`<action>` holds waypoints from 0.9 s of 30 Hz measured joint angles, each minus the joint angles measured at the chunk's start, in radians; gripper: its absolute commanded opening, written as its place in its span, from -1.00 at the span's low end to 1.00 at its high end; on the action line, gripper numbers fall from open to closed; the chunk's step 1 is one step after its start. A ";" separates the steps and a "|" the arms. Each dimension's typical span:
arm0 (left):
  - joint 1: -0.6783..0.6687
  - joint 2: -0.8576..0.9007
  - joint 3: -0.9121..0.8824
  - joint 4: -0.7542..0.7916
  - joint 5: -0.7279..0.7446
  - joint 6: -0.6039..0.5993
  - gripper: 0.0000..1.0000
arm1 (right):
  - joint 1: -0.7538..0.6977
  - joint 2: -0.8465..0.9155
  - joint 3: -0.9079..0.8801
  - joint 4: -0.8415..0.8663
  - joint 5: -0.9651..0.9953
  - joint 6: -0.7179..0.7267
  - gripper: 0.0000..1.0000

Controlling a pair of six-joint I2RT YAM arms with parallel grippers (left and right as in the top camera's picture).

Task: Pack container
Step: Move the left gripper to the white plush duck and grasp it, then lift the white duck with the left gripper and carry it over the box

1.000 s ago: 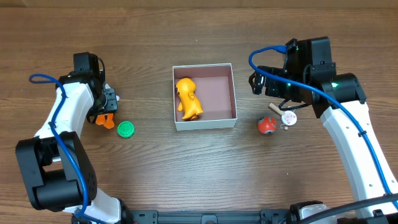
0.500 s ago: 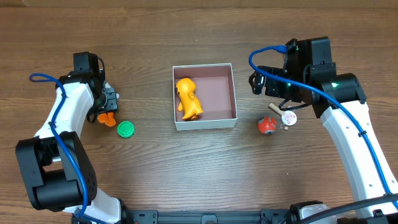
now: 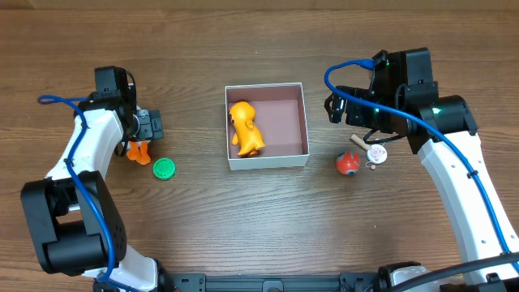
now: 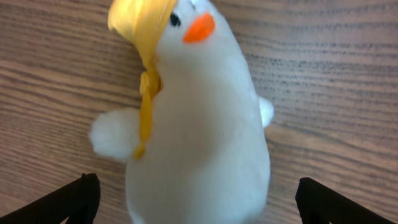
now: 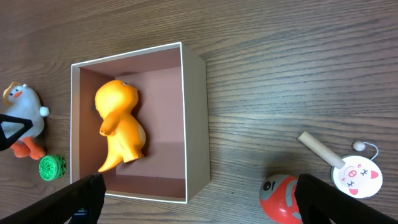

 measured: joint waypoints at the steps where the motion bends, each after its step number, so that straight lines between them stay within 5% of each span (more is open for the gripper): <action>1: 0.000 0.000 -0.002 0.008 0.000 0.000 1.00 | 0.000 0.000 0.000 0.000 0.000 0.000 1.00; 7: 0.000 0.025 -0.002 0.051 0.003 0.000 0.89 | 0.000 0.000 0.000 0.001 0.000 0.000 1.00; 8: 0.000 0.035 -0.002 0.054 0.004 0.000 0.57 | 0.000 0.000 0.000 0.000 0.000 0.000 1.00; 11: 0.000 0.084 -0.002 0.055 0.004 0.001 -0.92 | 0.000 0.000 0.000 0.000 0.000 0.000 1.00; 17: 0.000 0.103 0.019 0.021 0.004 0.003 -0.92 | 0.000 0.000 0.000 0.000 0.000 0.000 1.00; 22: 0.000 0.100 0.121 -0.176 0.013 -0.045 -0.92 | 0.000 0.000 0.000 0.000 0.000 0.000 1.00; 27: 0.000 0.043 0.330 -0.316 0.170 -0.134 -0.92 | 0.000 0.000 0.000 0.000 0.000 0.000 1.00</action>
